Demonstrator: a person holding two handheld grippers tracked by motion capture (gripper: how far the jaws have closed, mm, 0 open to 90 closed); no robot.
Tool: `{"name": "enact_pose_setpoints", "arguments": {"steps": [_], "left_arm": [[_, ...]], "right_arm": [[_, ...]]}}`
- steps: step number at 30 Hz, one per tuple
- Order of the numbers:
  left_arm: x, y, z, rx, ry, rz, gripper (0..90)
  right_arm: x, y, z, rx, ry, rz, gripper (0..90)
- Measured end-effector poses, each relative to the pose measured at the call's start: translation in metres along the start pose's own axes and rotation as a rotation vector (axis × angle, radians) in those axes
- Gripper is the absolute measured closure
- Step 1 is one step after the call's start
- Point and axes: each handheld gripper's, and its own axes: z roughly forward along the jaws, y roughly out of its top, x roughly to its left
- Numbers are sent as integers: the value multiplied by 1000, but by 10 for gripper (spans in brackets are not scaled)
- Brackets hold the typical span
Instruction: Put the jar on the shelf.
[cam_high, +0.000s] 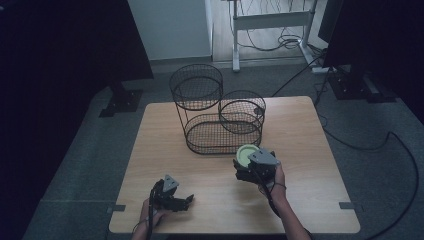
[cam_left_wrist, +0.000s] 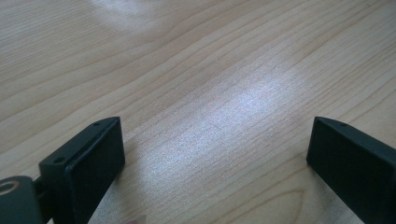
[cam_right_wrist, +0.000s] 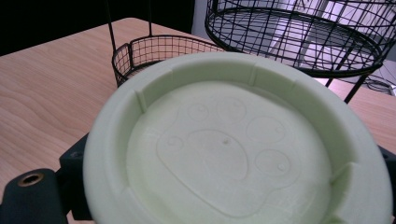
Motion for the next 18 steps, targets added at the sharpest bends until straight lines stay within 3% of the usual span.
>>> {"name": "enact_pose_setpoints", "arguments": {"steps": [18], "left_arm": [[0,0,0,1,-5,0,40]], "right_arm": [[9,16,21,-2,10,3,104]]}}
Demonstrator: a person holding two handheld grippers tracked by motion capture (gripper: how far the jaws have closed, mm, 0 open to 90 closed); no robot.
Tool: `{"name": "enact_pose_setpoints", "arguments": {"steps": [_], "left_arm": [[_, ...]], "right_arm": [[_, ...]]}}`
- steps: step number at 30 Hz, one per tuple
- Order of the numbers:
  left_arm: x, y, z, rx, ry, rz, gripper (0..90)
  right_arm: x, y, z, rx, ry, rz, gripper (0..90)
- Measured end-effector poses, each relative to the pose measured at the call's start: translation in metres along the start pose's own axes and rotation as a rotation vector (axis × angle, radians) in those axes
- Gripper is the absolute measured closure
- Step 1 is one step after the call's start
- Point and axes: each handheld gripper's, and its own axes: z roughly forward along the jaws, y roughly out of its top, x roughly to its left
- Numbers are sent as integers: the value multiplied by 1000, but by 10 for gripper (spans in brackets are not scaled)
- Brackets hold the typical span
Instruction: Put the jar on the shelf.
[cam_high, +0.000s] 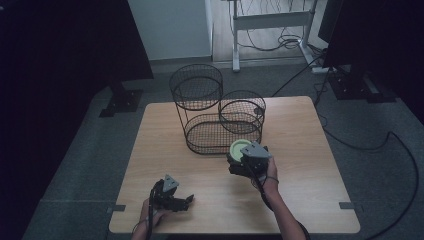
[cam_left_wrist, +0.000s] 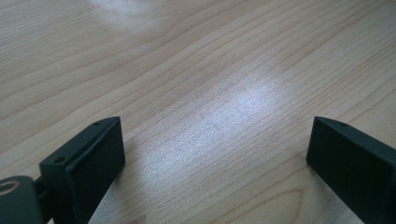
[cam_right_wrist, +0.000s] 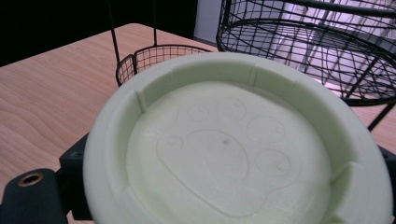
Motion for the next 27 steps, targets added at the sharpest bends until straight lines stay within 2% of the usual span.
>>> {"name": "enact_pose_setpoints", "arguments": {"steps": [5,13,27], "left_arm": [[0,0,0,0,0,0,40],[0,0,0,0,-2,1,39],[-1,0,0,-2,-5,2,41]], "right_arm": [[2,3,8,-1,-5,14,104],[5,10,18,-2,-2,10,104],[21,24,43,5,19,-12,104]]}}
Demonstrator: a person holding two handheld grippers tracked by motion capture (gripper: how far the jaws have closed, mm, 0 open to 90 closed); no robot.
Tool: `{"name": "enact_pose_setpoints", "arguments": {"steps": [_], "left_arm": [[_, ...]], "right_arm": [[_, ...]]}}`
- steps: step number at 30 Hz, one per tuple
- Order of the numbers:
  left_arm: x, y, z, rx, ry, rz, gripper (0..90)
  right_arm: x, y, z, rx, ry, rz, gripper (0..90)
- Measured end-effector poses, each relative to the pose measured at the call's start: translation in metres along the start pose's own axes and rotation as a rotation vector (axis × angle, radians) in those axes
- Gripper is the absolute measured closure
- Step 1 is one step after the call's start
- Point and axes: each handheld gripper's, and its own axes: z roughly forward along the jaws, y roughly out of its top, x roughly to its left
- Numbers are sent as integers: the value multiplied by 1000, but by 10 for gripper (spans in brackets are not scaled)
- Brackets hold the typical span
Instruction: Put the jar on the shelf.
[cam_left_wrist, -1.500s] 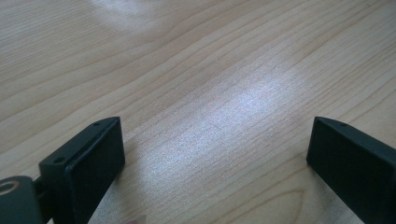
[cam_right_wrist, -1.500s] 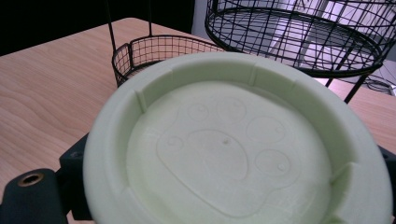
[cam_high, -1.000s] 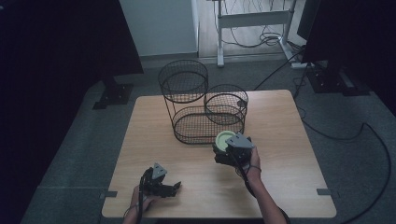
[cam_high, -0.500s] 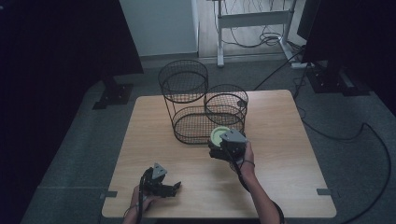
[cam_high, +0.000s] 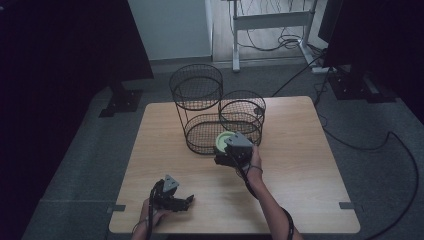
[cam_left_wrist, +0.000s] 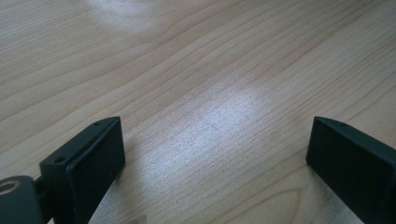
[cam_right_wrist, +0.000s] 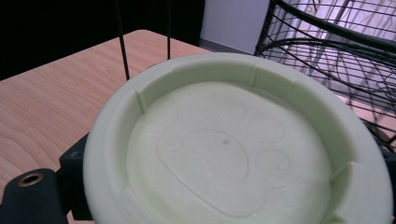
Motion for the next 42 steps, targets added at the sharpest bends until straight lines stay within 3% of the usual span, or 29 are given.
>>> {"name": "enact_pose_setpoints", "arguments": {"steps": [11,42], "left_arm": [[0,0,0,2,-1,6,41],[0,0,0,4,-4,13,41]], "right_arm": [[13,11,17,5,13,-18,104],[26,30,60,20,9,-32,104]]}}
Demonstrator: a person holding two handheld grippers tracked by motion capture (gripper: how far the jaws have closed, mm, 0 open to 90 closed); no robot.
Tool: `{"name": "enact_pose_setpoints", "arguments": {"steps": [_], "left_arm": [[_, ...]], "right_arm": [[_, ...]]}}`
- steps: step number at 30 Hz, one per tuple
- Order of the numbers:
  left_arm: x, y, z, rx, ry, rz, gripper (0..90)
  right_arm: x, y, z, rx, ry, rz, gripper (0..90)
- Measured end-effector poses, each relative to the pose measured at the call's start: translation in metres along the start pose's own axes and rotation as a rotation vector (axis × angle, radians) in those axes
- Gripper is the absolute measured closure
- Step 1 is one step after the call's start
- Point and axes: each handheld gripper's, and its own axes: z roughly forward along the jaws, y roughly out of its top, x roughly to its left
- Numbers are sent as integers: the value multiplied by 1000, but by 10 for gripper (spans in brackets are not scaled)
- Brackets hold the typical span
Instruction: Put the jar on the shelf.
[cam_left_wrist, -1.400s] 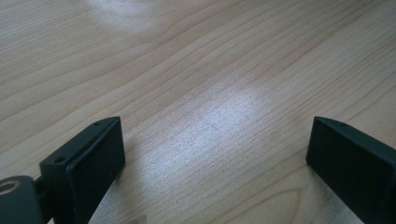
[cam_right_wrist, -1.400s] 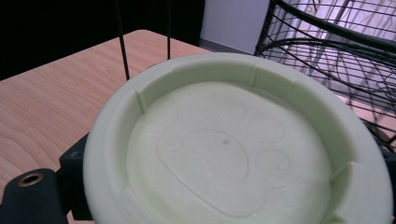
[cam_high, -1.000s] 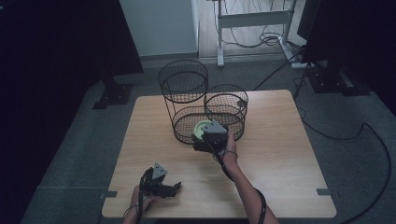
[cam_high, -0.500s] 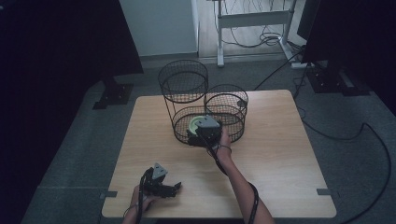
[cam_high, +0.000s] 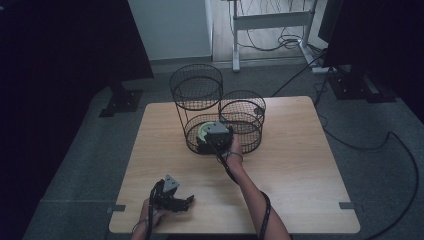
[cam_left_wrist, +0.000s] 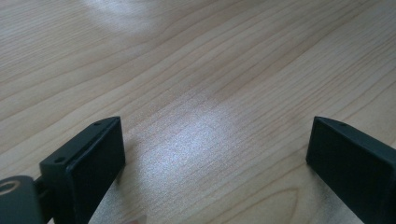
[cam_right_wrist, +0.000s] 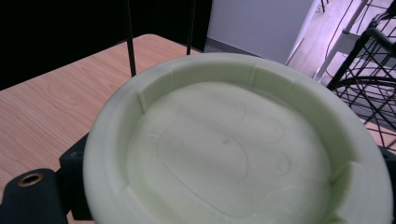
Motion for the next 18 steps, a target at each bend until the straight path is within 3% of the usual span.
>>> {"name": "enact_pose_setpoints", "arguments": {"steps": [18], "left_arm": [[-1,0,0,1,1,1,41]], "right_arm": [[4,2,21,23,-12,-21,104]]}}
